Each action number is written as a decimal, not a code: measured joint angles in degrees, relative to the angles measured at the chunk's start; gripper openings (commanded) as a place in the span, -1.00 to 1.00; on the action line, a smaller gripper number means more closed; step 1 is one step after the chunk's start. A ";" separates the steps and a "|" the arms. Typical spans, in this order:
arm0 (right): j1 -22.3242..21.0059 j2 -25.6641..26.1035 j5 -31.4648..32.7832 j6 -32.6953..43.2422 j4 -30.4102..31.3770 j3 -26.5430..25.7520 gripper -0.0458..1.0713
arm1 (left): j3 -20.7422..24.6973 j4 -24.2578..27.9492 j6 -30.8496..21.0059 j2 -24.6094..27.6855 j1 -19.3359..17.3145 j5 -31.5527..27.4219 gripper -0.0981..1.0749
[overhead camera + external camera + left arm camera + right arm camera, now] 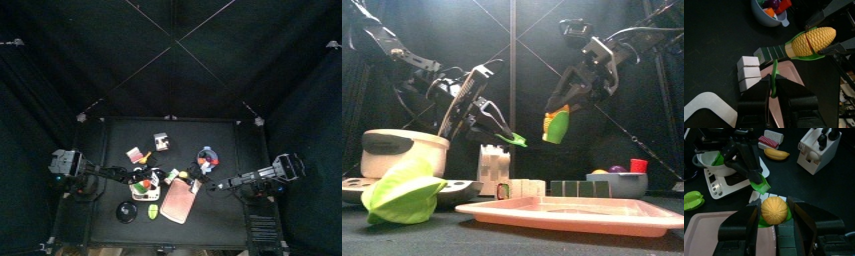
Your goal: Drop husk piece in pot
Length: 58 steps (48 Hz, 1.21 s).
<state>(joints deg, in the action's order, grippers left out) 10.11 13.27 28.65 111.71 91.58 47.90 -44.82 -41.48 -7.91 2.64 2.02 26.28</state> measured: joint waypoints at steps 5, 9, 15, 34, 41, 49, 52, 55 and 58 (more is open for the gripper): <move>0.00 0.00 0.00 0.00 0.00 0.00 0.35 | -0.09 0.00 0.18 0.00 0.09 0.00 0.08; 0.00 0.00 0.00 0.00 0.00 0.00 0.35 | -0.53 0.26 0.35 -0.35 0.00 -0.09 0.08; 0.00 0.00 0.00 0.00 -0.09 0.09 0.35 | -2.11 4.31 0.62 -3.16 0.00 -2.20 0.08; -0.18 0.00 0.00 0.09 -0.26 0.00 0.35 | -10.81 21.62 0.53 -17.75 0.09 -18.19 0.07; -0.26 0.00 0.00 0.09 -0.26 0.09 0.35 | -14.50 23.38 0.53 -24.26 0.18 -21.62 0.07; -0.26 0.00 0.00 0.00 -0.26 0.09 0.35 | -19.25 24.43 0.53 -33.13 0.00 -22.94 0.07; -0.26 0.00 0.00 0.09 -0.35 0.09 0.35 | -21.27 24.43 0.53 -36.39 0.00 -23.12 0.07; -0.26 0.00 0.00 0.09 -0.26 0.09 0.35 | -23.03 24.43 0.53 -38.67 0.00 -23.12 0.07; -0.26 0.00 0.00 0.09 -0.26 0.09 0.35 | -24.96 24.43 0.44 -39.73 0.00 -23.20 0.08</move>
<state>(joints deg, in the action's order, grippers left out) 9.84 13.27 28.65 111.80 91.32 47.99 -69.79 -17.05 -7.47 -37.09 2.02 3.08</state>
